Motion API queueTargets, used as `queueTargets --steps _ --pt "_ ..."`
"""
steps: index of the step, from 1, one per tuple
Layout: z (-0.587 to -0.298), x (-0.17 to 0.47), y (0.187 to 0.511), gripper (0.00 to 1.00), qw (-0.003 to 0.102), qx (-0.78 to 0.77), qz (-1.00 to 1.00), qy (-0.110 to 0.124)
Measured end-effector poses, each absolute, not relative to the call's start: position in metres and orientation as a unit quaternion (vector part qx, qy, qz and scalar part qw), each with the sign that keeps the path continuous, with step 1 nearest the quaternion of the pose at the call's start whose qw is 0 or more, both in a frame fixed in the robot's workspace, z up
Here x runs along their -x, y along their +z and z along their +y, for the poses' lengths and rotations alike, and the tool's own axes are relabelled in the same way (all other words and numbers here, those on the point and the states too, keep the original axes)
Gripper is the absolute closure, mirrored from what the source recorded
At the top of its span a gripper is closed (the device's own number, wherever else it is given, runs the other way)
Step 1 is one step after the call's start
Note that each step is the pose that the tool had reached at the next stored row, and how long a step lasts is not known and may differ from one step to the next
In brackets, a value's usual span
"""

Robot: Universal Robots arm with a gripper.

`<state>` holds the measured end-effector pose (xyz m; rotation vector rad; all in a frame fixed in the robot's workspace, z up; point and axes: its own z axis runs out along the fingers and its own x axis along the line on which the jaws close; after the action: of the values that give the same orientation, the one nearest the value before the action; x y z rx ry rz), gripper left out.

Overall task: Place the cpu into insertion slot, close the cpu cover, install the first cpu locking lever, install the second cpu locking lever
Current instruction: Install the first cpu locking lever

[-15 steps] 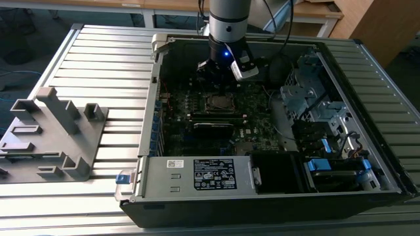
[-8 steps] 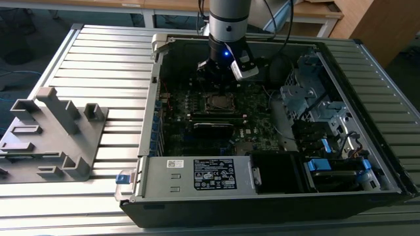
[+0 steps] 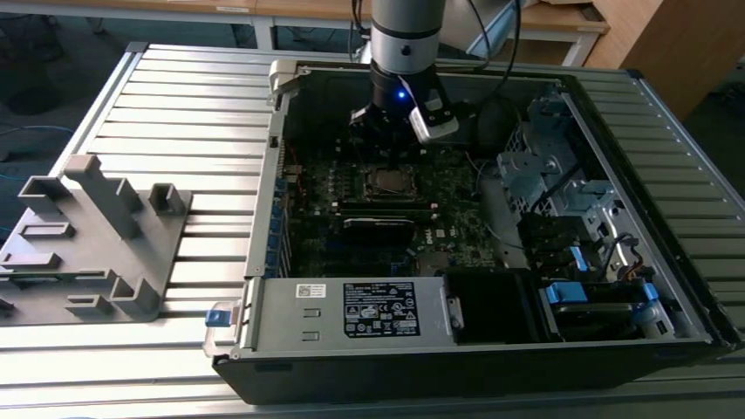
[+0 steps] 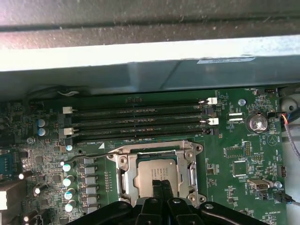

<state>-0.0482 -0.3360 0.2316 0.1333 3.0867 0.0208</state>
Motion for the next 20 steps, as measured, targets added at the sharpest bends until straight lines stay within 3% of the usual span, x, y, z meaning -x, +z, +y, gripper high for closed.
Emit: queueTargets --steps 20 --pt "-0.336 0.064 0.239 0.9 0.026 -0.043 0.999 0.007"
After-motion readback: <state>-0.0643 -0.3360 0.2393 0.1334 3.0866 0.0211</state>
